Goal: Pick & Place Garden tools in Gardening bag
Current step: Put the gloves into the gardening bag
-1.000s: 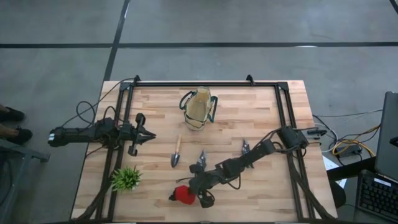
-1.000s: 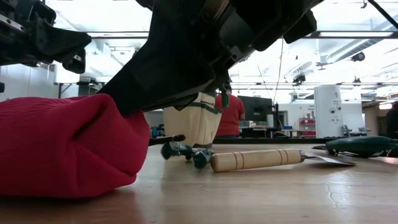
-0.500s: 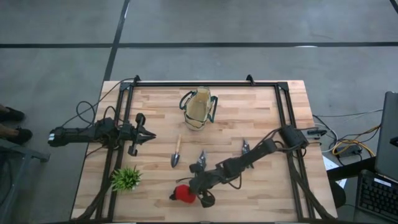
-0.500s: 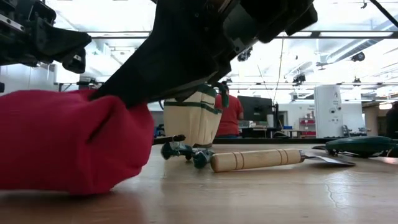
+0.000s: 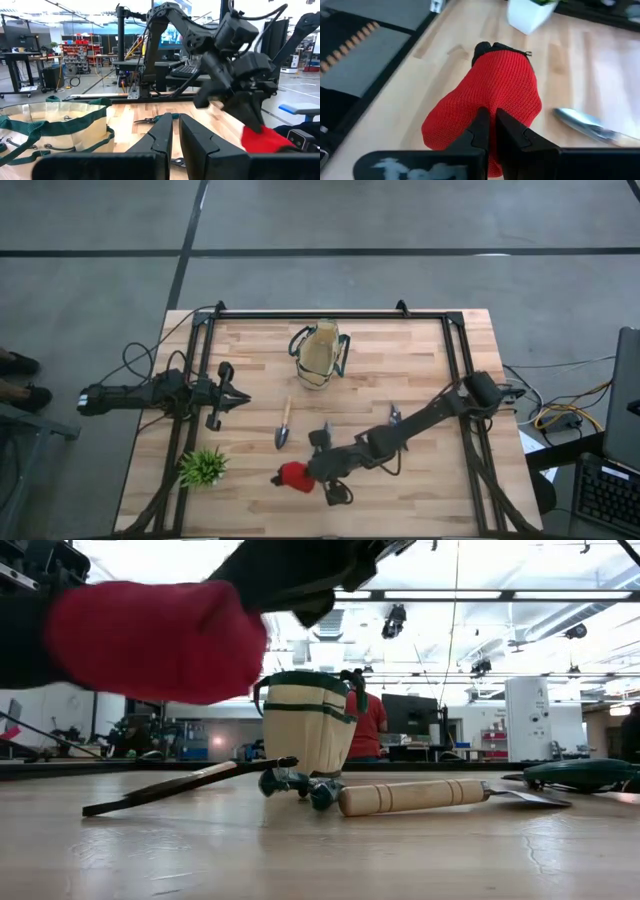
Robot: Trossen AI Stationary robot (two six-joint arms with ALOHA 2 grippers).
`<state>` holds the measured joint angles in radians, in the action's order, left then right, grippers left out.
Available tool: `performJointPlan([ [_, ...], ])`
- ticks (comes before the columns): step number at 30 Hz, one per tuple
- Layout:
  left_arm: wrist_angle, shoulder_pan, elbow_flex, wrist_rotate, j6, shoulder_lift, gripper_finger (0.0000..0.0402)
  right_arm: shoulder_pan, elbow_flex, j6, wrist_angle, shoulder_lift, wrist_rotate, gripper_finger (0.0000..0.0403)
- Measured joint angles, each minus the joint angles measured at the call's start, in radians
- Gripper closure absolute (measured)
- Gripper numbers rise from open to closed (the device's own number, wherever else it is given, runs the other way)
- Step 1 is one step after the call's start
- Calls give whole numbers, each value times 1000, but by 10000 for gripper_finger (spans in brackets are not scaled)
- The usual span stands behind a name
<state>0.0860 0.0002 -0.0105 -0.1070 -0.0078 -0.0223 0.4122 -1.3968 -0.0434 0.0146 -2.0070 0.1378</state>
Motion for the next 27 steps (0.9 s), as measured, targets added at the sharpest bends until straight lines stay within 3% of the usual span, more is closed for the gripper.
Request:
performJointPlan([
  [12, -17, 0, 0, 0, 0, -8, 365, -1, 18, 54, 72, 142, 77, 390],
  [21, -20, 0, 0, 0, 0, -12, 365, 1, 21, 70, 88, 149, 79, 390],
  [27, -21, 0, 0, 0, 0, -12, 365, -28, 20, 141, 167, 199, 167, 390],
])
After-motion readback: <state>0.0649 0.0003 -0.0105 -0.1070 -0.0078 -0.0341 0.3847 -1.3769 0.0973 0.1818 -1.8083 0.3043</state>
